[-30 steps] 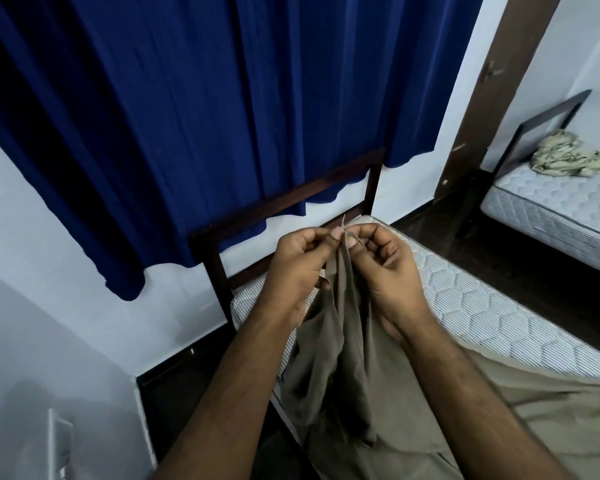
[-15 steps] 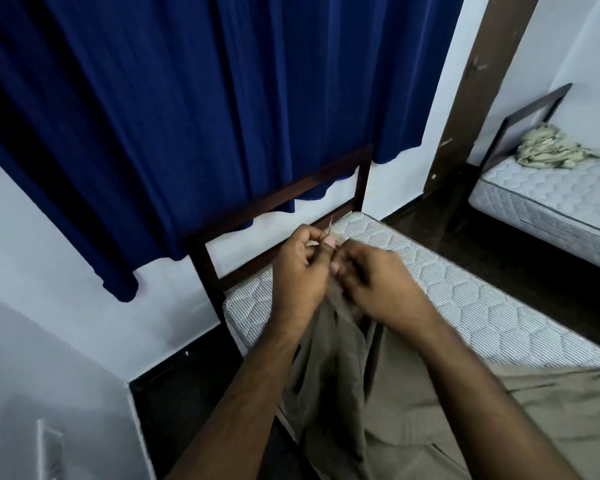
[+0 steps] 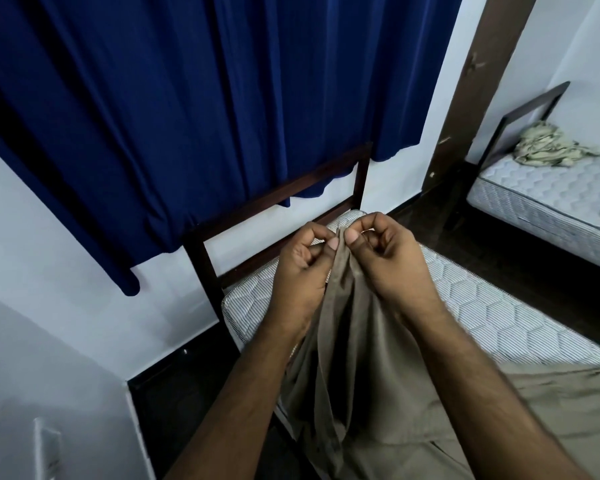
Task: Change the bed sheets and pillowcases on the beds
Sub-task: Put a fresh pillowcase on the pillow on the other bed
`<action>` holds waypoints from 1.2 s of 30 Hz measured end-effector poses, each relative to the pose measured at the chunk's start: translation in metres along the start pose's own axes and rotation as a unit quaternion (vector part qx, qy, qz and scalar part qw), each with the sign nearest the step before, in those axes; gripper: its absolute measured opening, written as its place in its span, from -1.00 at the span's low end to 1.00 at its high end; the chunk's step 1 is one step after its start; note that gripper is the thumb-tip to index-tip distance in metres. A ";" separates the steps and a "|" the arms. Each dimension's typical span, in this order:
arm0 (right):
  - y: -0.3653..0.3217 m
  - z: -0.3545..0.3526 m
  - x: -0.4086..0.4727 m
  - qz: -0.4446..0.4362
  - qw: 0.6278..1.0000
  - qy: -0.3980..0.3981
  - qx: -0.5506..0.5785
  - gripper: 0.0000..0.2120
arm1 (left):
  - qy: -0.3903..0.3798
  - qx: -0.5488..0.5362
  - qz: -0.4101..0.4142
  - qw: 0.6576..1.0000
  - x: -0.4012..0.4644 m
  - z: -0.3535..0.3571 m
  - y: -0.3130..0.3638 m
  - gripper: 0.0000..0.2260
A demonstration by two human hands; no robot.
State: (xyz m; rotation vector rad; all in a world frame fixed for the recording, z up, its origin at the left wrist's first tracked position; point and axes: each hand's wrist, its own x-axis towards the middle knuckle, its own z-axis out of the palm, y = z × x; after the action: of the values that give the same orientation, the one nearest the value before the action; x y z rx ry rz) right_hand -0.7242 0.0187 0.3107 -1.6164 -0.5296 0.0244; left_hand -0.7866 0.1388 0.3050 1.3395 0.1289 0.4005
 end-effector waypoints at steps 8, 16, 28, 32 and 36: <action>0.003 -0.001 0.005 -0.032 0.999 -0.012 -0.029 -0.85 | -0.010 0.050 0.032 0.998 0.001 -0.006 0.001 -0.90; 0.003 0.001 0.007 -0.082 0.982 0.037 -0.166 -0.91 | -0.004 0.071 0.025 0.997 0.002 -0.008 -0.001 -0.83; -0.062 -0.006 0.062 -0.190 0.972 0.035 -0.136 -0.85 | 0.018 0.254 0.207 0.945 0.029 -0.004 0.015 -0.60; -0.098 -0.009 0.099 -0.192 0.973 0.087 -0.097 -0.85 | 0.048 0.227 0.248 0.941 0.063 -0.001 0.056 -0.68; -0.130 -0.016 0.126 -0.214 0.965 0.112 -0.101 -0.84 | -0.011 0.177 0.224 0.958 0.074 0.008 0.075 -0.83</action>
State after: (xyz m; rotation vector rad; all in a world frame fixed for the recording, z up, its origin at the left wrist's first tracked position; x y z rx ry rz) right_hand -0.6482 0.0500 0.4728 -1.6445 -0.7109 -0.5440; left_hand -0.7308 0.1709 0.3889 1.7295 -0.1341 0.7712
